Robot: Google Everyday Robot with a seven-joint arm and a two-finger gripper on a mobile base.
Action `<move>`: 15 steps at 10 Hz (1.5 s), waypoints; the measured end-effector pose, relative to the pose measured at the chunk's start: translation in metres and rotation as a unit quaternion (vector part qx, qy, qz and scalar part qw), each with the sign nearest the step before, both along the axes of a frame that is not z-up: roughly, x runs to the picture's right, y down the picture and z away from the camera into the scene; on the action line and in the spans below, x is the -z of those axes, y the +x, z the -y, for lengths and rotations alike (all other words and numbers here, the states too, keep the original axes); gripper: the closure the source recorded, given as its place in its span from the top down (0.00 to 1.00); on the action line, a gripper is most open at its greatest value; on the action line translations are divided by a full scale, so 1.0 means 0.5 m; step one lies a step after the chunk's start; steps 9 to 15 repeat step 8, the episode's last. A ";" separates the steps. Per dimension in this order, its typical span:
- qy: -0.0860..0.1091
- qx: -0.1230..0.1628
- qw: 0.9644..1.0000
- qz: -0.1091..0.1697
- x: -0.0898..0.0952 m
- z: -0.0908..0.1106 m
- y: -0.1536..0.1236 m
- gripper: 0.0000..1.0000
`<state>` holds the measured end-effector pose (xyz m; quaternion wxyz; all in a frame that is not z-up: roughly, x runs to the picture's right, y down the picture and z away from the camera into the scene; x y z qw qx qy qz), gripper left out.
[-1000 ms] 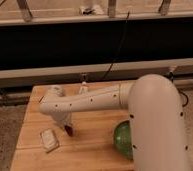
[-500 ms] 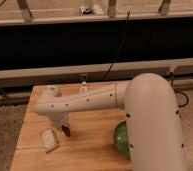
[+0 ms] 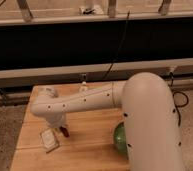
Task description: Place the pepper on the white sponge
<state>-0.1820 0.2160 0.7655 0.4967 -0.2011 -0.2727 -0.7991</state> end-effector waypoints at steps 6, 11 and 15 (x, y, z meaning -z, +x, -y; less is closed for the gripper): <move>-0.005 0.020 1.000 0.014 0.014 -0.012 -0.031 0.00; -0.007 0.027 0.999 0.020 0.018 -0.017 -0.040 0.00; -0.007 0.027 0.999 0.020 0.018 -0.017 -0.040 0.00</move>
